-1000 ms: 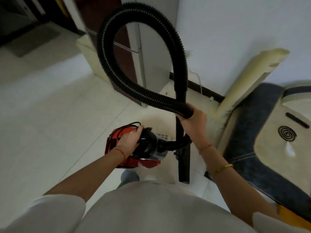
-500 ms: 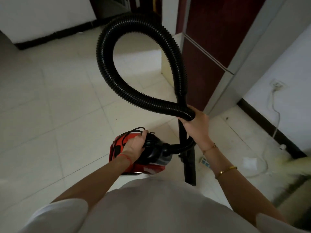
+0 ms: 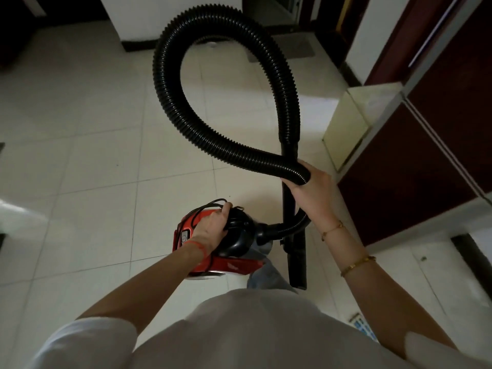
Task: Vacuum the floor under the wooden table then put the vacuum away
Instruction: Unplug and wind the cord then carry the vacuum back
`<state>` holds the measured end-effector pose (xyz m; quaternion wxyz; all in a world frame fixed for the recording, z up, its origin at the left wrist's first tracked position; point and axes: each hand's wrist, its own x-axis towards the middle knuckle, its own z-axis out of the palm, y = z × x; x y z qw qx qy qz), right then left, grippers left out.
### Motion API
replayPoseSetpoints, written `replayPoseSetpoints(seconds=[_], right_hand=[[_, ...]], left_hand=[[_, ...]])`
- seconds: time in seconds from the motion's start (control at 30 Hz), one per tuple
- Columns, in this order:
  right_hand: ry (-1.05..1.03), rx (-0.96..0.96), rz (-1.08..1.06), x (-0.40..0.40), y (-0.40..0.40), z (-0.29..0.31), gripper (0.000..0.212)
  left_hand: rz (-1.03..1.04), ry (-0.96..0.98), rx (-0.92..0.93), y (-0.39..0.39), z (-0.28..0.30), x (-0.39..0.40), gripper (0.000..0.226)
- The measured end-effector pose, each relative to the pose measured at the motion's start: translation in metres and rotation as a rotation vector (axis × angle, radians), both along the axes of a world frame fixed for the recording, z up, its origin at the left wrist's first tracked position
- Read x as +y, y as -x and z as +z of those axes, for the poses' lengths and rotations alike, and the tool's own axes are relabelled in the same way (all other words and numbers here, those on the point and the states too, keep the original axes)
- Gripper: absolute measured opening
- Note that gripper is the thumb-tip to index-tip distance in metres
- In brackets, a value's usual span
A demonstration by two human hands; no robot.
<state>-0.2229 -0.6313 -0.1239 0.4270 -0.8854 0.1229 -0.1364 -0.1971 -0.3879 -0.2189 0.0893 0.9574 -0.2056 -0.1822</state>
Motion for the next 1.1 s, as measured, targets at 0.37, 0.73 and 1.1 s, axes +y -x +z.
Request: replayPoseSetpoints(seconds=[0.37,0.73,1.1], right_hand=[[-0.122,-0.062,0.207,0.044,-0.251,0.003,0.031],[-0.090,-0.147,0.315,0.097,-0.483,0.014,0.031],[0.007,-0.201,0.305,0.181,-0.721,0.000,0.031]], left_hand=[[0.213,0.007,0.009,-0.196,0.004,0.046,0.059],[0.317,0.000,-0.043,-0.405,0.017,0.096,0.059],[0.299,0.114,-0.074,-0.632,0.001,0.181,0.053]])
